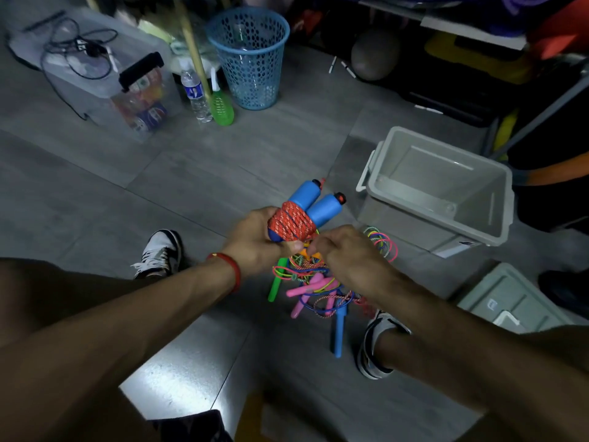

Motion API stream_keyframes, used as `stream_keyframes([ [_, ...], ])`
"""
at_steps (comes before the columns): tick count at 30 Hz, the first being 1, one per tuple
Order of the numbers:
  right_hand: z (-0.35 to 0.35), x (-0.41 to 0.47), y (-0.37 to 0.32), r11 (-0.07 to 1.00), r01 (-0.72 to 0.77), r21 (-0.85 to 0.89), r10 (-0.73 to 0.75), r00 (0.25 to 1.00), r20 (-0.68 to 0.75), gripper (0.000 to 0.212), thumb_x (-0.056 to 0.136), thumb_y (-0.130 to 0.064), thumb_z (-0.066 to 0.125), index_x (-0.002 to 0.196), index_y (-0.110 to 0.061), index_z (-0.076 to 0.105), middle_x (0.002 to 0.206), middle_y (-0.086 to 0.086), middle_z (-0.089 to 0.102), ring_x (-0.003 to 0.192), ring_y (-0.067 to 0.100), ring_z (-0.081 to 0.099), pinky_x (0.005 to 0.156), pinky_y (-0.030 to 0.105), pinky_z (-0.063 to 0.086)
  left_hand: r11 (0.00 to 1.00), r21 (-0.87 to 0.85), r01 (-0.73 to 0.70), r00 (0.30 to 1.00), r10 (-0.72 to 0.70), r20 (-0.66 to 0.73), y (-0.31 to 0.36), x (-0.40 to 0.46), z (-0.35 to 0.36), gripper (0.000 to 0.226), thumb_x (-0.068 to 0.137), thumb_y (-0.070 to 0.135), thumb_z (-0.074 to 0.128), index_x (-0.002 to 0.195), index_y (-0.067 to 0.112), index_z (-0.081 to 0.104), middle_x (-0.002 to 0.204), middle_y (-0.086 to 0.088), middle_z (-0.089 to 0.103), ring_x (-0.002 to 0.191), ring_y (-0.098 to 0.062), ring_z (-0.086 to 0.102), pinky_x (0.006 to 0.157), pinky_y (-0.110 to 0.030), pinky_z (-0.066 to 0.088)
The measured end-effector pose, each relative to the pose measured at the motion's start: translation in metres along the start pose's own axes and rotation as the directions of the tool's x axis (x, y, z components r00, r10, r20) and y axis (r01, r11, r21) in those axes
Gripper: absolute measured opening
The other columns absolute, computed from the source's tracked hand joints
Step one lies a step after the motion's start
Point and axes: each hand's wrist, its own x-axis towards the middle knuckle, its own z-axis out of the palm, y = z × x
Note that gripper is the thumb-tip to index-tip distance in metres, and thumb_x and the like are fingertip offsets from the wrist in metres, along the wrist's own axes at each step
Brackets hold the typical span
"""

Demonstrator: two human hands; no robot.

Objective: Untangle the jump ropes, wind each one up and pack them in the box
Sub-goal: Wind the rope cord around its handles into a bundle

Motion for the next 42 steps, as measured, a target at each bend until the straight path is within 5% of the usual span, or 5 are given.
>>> stream_keyframes([
  [15, -0.018, 0.008, -0.036, 0.92, 0.009, 0.391, 0.106, 0.957, -0.271, 0.061, 0.083, -0.06, 0.07, 0.046, -0.017, 0.046, 0.037, -0.011, 0.04, 0.036, 0.004, 0.038, 0.045, 0.023, 0.031, 0.766, 0.495, -0.41, 0.835, 0.533, -0.134, 0.014, -0.017, 0.025, 0.077, 0.086, 0.035, 0.06, 0.153, 0.01, 0.031, 0.116, -0.01, 0.054, 0.104, -0.031, 0.051, 0.093, -0.044, 0.044],
  [20, -0.034, 0.013, -0.018, 0.829, 0.066, 0.556, -0.086, 0.996, 0.01, 0.05, 0.093, -0.053, 0.061, 0.057, -0.019, 0.059, 0.046, -0.01, 0.036, 0.04, 0.008, 0.028, 0.044, 0.024, 0.025, 0.943, -0.058, -0.328, 0.943, 0.324, -0.08, 0.028, -0.014, -0.001, 0.07, 0.083, 0.051, 0.064, 0.146, 0.026, 0.047, 0.12, -0.007, 0.059, 0.109, -0.012, 0.06, 0.103, -0.031, 0.048],
  [25, -0.04, 0.015, -0.008, 0.824, 0.189, 0.535, -0.314, 0.937, 0.153, 0.04, 0.095, -0.048, 0.049, 0.075, -0.025, 0.075, 0.054, 0.001, 0.052, 0.05, 0.021, 0.036, 0.05, 0.036, 0.026, 0.816, -0.545, 0.194, 0.904, 0.067, 0.422, 0.042, -0.023, -0.015, 0.049, 0.09, 0.025, 0.067, 0.132, 0.003, 0.053, 0.121, -0.023, 0.067, 0.109, -0.042, 0.067, 0.094, -0.052, 0.055],
  [32, -0.012, 0.028, -0.002, 0.99, 0.139, -0.002, -0.137, 0.977, -0.165, 0.058, 0.099, -0.048, 0.055, 0.048, -0.018, 0.053, 0.037, -0.009, 0.039, 0.037, 0.006, 0.041, 0.048, 0.025, 0.033, 0.989, 0.144, -0.018, 0.997, 0.027, -0.067, 0.022, 0.007, -0.004, 0.037, 0.082, 0.031, 0.077, 0.11, 0.018, 0.057, 0.093, -0.004, 0.071, 0.086, -0.026, 0.069, 0.08, -0.042, 0.058],
  [42, -0.041, 0.007, -0.055, 0.895, 0.175, 0.411, -0.03, 0.942, -0.335, 0.039, 0.103, -0.028, 0.054, 0.077, -0.005, 0.072, 0.028, -0.014, 0.033, 0.027, 0.005, 0.034, 0.038, 0.012, 0.023, 0.892, 0.449, -0.056, 0.963, 0.166, -0.21, -0.017, 0.005, 0.002, 0.059, 0.087, 0.018, 0.072, 0.14, 0.012, 0.046, 0.11, -0.016, 0.07, 0.102, -0.04, 0.065, 0.076, -0.036, 0.046],
])
